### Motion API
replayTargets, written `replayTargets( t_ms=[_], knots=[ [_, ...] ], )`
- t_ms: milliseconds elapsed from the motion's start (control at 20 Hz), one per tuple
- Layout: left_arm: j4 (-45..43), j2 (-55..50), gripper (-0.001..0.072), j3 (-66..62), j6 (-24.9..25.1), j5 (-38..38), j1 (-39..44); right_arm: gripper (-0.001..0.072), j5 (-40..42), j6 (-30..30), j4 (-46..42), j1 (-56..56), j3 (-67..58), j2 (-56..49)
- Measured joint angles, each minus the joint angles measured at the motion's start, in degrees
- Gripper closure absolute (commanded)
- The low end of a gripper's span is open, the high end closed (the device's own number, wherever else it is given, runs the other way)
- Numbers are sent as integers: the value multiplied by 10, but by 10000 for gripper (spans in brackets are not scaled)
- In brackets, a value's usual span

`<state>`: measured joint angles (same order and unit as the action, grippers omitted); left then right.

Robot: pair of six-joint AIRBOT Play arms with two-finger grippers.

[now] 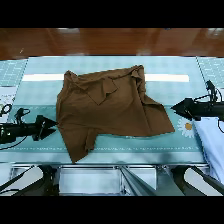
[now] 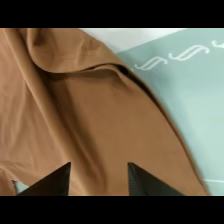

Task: Fold the shirts.

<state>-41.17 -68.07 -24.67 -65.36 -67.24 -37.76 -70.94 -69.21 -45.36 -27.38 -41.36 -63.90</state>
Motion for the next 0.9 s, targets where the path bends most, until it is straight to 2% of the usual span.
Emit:
replayTargets(
  t_ms=[150, 200, 250, 450, 700, 900],
  knots=[
    [38, -18, 220, 0, 14, 38, 37, 301, 3, 2, 15, 0, 3, 2],
    [43, -24, 408, -3, 17, 51, 55, 301, 4, 2, 19, 0, 3, 2],
    [41, -31, 675, -8, 20, 71, 72, 300, 4, 2, 21, 0, 3, 3],
    [23, -43, 686, -40, 25, 83, 118, 300, -7, 3, 9, -27, 3, 3],
    [21, -46, 686, -71, 26, 53, 132, 300, -24, -44, -115, -102, 31, 3],
    [21, -46, 686, -77, 27, 42, 134, 300, -38, -65, -150, -113, 58, -13]
  ],
)
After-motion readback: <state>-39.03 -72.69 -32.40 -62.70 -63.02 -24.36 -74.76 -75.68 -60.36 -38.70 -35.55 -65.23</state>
